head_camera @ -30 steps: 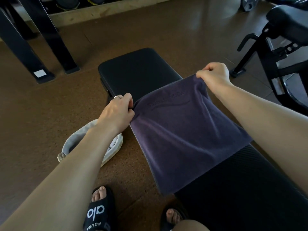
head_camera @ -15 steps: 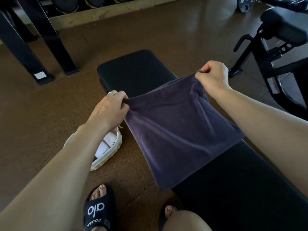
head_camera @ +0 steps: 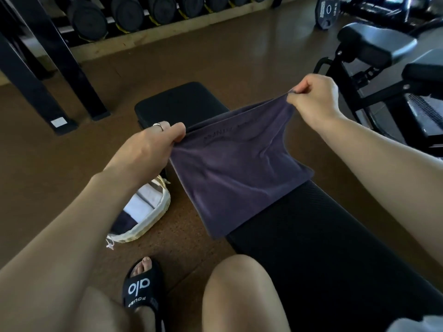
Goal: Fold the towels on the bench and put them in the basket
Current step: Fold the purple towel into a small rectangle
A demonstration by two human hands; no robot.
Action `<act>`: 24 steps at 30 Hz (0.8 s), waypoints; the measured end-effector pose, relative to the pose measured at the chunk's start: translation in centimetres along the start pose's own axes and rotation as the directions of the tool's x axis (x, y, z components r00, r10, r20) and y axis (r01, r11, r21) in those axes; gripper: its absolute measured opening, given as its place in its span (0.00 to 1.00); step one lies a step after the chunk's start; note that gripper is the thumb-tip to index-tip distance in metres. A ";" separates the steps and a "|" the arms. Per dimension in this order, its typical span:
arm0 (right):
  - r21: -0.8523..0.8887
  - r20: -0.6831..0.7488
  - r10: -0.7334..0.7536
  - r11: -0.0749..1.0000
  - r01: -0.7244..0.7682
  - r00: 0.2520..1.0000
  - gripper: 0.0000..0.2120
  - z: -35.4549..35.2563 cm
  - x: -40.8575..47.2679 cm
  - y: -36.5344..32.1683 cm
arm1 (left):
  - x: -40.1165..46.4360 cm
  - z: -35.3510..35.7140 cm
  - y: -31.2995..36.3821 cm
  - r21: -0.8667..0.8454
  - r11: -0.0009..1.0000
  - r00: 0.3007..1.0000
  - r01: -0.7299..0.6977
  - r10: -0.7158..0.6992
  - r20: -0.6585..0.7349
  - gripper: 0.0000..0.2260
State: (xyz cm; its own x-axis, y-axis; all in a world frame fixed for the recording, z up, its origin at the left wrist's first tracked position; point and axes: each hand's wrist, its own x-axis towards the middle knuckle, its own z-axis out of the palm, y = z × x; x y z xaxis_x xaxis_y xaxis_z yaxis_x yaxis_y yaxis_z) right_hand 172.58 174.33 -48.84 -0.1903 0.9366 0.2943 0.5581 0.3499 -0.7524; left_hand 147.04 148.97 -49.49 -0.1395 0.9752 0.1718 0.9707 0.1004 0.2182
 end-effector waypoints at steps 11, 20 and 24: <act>0.114 -0.101 0.048 0.993 -0.036 0.994 0.10 -5.9 -3.3 -1.9 | -0.9 -5.5 3.0 0.003 1.000 0.995 -0.013 0.013 -0.098 0.04; 0.132 -0.013 -0.037 0.991 0.039 0.999 0.12 -12.3 -3.4 -4.4 | -0.7 -10.5 4.6 -0.095 0.995 0.957 -0.031 0.002 -0.291 0.05; 0.174 -0.049 -0.044 0.983 0.052 0.998 0.09 -13.3 -2.8 -5.3 | -0.4 -11.9 4.7 -0.142 0.988 0.925 -0.058 0.000 -0.379 0.09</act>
State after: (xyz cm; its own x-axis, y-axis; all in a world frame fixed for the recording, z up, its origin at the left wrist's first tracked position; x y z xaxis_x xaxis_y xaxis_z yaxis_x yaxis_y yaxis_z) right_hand 180.91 169.53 -37.80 -0.1747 0.9182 0.3556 0.3980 0.3962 -0.8274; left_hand 149.38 146.69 -37.13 -0.2029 0.8275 0.5235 0.9397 0.0143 0.3417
